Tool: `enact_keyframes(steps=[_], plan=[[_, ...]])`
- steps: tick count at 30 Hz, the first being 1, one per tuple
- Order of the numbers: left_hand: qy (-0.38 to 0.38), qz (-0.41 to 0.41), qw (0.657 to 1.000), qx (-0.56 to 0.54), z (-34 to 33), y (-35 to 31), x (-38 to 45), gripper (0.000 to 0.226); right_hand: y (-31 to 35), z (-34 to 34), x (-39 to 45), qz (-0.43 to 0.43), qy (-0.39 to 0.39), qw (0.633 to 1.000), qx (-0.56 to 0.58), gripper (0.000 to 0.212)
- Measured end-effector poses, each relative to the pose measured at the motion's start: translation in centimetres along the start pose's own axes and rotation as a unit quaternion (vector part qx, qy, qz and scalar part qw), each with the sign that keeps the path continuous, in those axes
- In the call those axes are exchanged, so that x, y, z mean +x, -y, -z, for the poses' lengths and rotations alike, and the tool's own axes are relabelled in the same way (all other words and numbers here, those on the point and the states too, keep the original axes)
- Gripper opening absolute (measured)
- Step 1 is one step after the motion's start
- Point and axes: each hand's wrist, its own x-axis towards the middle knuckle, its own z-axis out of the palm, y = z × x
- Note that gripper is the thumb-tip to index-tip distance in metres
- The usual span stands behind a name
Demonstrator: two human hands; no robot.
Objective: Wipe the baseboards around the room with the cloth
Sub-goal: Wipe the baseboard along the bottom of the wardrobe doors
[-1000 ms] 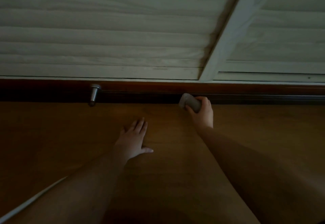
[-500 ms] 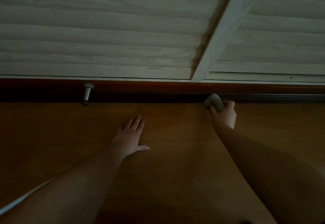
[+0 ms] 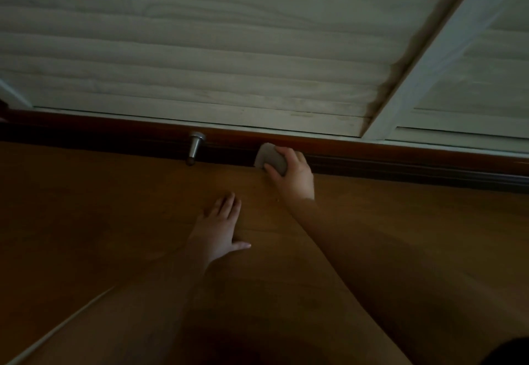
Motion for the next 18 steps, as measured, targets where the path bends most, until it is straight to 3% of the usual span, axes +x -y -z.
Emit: enact_keyframes(steps=[9, 18], plan=[[0.007, 0.025, 1.000, 0.001, -0.9, 0.1, -1.2, 0.112, 2.7, -3.7, 1.8, -0.030, 0.020, 0.999, -0.017, 0.039], [0.015, -0.027, 1.000, 0.002, 0.7, -3.3, 1.2, 0.111, -1.3, 2.1, 0.7, -0.072, -0.046, 0.996, -0.011, 0.039]])
